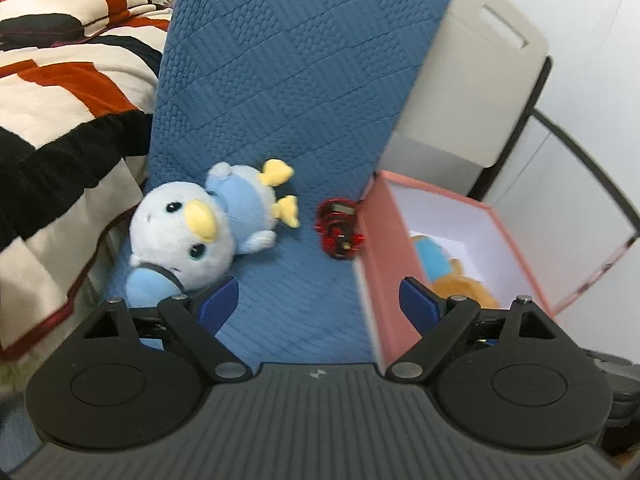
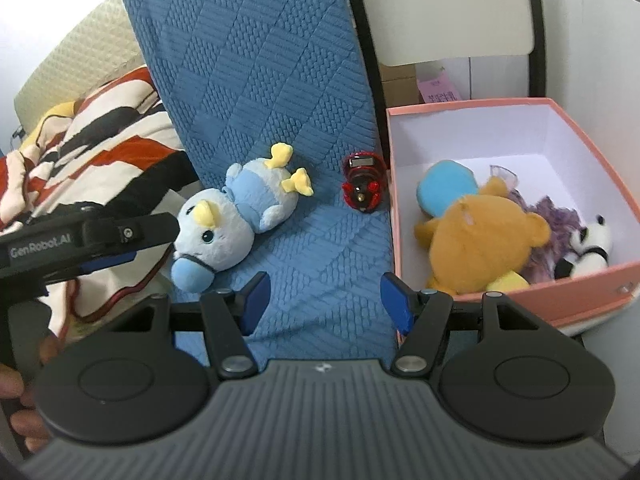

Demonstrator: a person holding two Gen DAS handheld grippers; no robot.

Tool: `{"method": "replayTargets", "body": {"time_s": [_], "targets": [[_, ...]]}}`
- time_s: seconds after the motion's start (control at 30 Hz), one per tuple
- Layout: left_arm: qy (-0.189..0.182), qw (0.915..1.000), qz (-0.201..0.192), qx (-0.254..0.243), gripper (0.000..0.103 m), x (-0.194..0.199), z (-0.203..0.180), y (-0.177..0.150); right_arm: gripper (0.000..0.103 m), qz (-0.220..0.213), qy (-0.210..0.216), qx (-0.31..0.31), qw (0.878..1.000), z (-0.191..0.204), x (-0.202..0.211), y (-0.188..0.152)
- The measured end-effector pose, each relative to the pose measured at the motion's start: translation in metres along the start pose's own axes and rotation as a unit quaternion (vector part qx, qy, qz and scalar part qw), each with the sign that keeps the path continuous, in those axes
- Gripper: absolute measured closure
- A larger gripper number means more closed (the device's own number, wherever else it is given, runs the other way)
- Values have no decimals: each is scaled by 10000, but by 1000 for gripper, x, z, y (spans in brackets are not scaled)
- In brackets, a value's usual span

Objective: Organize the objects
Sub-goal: 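Grasp white-and-blue penguin plush with left tool while right tool grasps red-black figure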

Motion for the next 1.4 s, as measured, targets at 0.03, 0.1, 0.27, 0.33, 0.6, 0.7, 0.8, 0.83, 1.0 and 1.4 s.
{"method": "replayTargets", "body": {"time_s": [0.03, 0.1, 0.27, 0.33, 0.6, 0.7, 0.8, 0.83, 1.0, 1.4], "targets": [[25, 10000, -12, -41, 11, -7, 5, 0, 39, -16, -23, 62, 10000, 2, -10, 0], [87, 9999, 7, -130, 8, -23, 13, 0, 39, -53, -28, 175, 9998, 6, -24, 0], [424, 9979, 180, -455, 6, -66, 35, -1, 39, -122, 19, 413, 9991, 13, -63, 5], [650, 9950, 235, -714, 6, -81, 44, 0, 39, -53, -7, 466, 9989, 14, -79, 9], [1410, 9729, 432, -1780, 5, -125, 59, 6, 39, -101, -151, 748, 9970, 17, -136, 27], [1615, 9594, 592, -2237, 5, -142, 60, 5, 33, -117, -215, 849, 9961, 18, -158, 33], [1741, 9492, 819, -2490, 5, -160, 64, 1, 25, -152, -376, 1060, 9935, 21, -174, 38], [1809, 9453, 892, -2563, 5, -166, 66, 0, 25, -213, -386, 1162, 9922, 23, -177, 41], [2125, 9164, 1214, -3167, 5, -187, 68, -10, 25, -298, -594, 1543, 9858, 30, -201, 52], [2271, 8912, 1338, -3693, 0, -216, 77, -6, 25, -266, -1628, 2662, 9497, 35, -266, 58]]}}
Point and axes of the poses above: each gripper's, at about its wrist camera, not at the fingertips, and x roughly against the way its jaws point, z to its left, y to its top, the point moved 6 cm from there along -x, roughly the way its jaws point, and after that the axes turned 15 degrees about -x, right-handed, at the moved point
